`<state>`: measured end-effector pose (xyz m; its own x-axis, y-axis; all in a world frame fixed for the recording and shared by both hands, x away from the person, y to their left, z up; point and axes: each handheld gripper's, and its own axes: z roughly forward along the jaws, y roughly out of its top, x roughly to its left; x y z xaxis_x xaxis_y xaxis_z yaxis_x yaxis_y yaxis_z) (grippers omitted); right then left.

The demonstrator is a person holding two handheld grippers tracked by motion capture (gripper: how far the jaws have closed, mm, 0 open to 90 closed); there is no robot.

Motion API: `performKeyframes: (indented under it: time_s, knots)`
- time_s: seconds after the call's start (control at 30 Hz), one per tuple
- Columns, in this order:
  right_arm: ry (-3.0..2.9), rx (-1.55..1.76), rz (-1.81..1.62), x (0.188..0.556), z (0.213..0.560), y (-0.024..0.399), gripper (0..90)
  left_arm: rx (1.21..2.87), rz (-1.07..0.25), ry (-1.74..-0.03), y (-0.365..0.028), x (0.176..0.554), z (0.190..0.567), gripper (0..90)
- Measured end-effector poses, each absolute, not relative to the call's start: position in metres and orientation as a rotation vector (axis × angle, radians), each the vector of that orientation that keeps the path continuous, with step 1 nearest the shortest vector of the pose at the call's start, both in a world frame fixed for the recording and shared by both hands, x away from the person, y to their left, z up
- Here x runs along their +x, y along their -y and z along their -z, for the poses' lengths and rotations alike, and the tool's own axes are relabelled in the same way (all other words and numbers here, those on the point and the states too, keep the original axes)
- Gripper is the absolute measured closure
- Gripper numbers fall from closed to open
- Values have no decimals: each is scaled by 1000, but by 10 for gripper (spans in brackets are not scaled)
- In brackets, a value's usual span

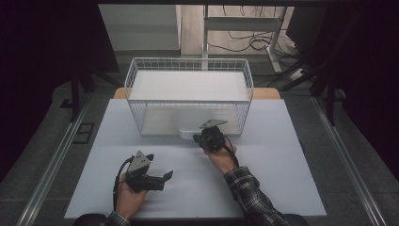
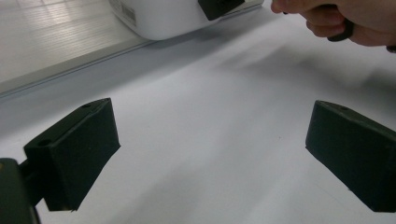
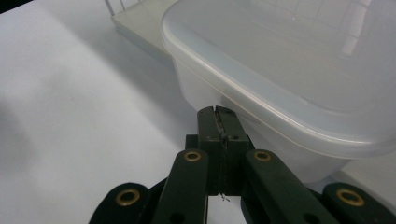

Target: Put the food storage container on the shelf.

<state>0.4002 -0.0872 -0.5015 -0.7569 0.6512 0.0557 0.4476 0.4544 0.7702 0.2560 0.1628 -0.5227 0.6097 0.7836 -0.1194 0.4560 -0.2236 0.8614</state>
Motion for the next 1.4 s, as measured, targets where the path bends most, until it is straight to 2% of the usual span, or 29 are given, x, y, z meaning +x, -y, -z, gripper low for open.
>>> performKeyframes:
  time_s: [0.83,1.07,1.13,1.17,1.2,1.27,1.3,1.33,1.4]
  knots:
    - [-2416,1026,-1151,441,503,79,891,1885,-417,-988,-161,258,525,21]
    - [-2420,1039,-1178,442,503,82,883,1886,-416,-990,-161,258,525,21]
    - [-2421,1037,-1189,438,501,82,814,1887,-416,-990,-161,258,525,21]
    - [-2421,1037,-1189,438,501,82,814,1888,-417,-990,-161,258,525,21]
    - [-2420,1032,-1188,435,498,83,749,1889,-418,-990,-161,258,525,21]
    - [-2420,1031,-1188,434,497,84,723,1889,-418,-990,-161,258,525,20]
    - [-2417,1028,-1199,430,494,86,637,1891,-419,-991,-161,258,525,20]
    - [-2417,1028,-1199,430,494,86,637,1891,-419,-991,-161,258,525,20]
    - [-2428,1019,-1201,426,492,87,558,1892,-416,-993,-161,258,526,20]
